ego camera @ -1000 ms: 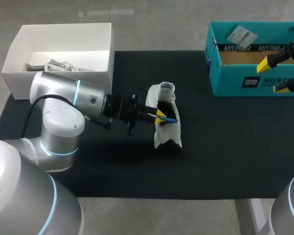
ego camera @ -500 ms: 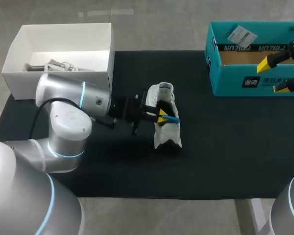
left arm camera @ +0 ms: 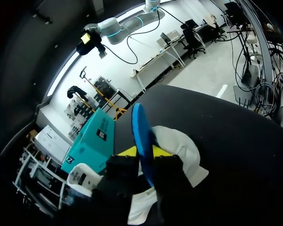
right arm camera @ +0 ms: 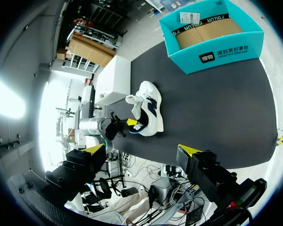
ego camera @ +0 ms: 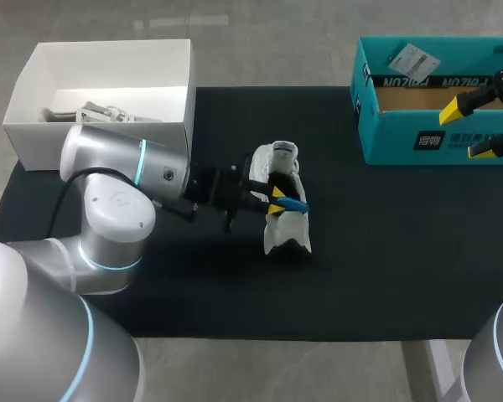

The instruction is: Take the shoe out of the shoebox, open the shoe tongue, remove and reinsert the insole, then place the shoe into the shoebox

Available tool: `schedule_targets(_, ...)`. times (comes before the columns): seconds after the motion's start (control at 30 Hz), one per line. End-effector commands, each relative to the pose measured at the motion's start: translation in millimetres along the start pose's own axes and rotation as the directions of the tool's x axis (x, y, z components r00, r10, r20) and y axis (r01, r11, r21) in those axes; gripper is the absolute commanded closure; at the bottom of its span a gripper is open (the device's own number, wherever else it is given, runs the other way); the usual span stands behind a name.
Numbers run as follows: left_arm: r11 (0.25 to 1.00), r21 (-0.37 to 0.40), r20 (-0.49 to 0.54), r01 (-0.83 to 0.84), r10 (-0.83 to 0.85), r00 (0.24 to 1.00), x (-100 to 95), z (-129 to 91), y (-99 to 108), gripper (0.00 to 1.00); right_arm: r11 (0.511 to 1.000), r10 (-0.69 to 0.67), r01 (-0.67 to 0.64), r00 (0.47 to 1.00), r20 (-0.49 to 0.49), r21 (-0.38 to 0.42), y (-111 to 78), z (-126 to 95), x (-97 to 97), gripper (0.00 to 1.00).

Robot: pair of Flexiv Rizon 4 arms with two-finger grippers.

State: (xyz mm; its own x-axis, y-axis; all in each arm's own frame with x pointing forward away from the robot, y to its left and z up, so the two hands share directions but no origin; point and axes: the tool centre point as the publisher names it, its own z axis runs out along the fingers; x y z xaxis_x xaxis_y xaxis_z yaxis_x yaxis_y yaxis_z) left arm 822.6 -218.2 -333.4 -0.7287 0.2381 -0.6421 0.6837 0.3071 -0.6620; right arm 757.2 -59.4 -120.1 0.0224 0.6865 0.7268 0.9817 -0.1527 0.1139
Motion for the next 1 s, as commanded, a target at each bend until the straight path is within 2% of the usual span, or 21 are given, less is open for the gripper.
schedule_targets(0.03,1.000,-0.015,-0.007,0.000,0.000,1.000,-0.8,0,-1,0.64,1.000,0.002,-0.002,1.000,0.003,0.001,0.5,1,0.5,0.00)
schedule_targets(0.27,1.000,-0.025,-0.005,0.007,-0.007,1.000,-1.7,1,4,0.79,1.000,0.002,-0.002,1.000,0.003,0.001,0.5,1,0.5,0.00)
schedule_targets(0.37,0.999,-0.049,-0.009,0.015,-0.016,1.000,-2.6,2,5,0.76,1.000,0.002,-0.002,1.000,0.003,0.001,0.5,1,0.5,0.00)
schedule_targets(0.5,0.996,-0.085,-0.024,0.024,-0.026,0.999,-4.5,0,9,0.67,1.000,0.002,-0.002,1.000,0.003,0.001,0.5,1,0.5,0.00)
schedule_targets(0.6,0.993,-0.112,-0.043,0.030,-0.035,0.998,-6.3,-2,11,0.68,1.000,0.002,-0.002,1.000,0.003,0.001,0.5,1,0.5,0.00)
schedule_targets(0.73,0.990,-0.135,-0.077,0.034,-0.045,0.996,-7.7,-1,14,0.75,1.000,0.002,-0.002,1.000,0.003,0.001,0.5,1,0.5,0.00)
schedule_targets(0.77,0.989,-0.142,-0.092,0.035,-0.048,0.995,-7.4,0,15,0.81,1.000,0.002,-0.002,1.000,0.003,0.001,0.5,1,0.5,0.00)
schedule_targets(0.83,0.988,-0.149,-0.117,0.034,-0.052,0.992,-6.5,2,15,1.00,1.000,0.002,-0.002,1.000,0.003,0.001,0.5,1,0.5,0.00)
schedule_targets(1.0,0.988,-0.154,-0.149,0.025,-0.048,0.988,-5.2,2,14,1.00,1.000,0.002,-0.002,1.000,0.003,0.001,0.5,1,0.5,0.00)
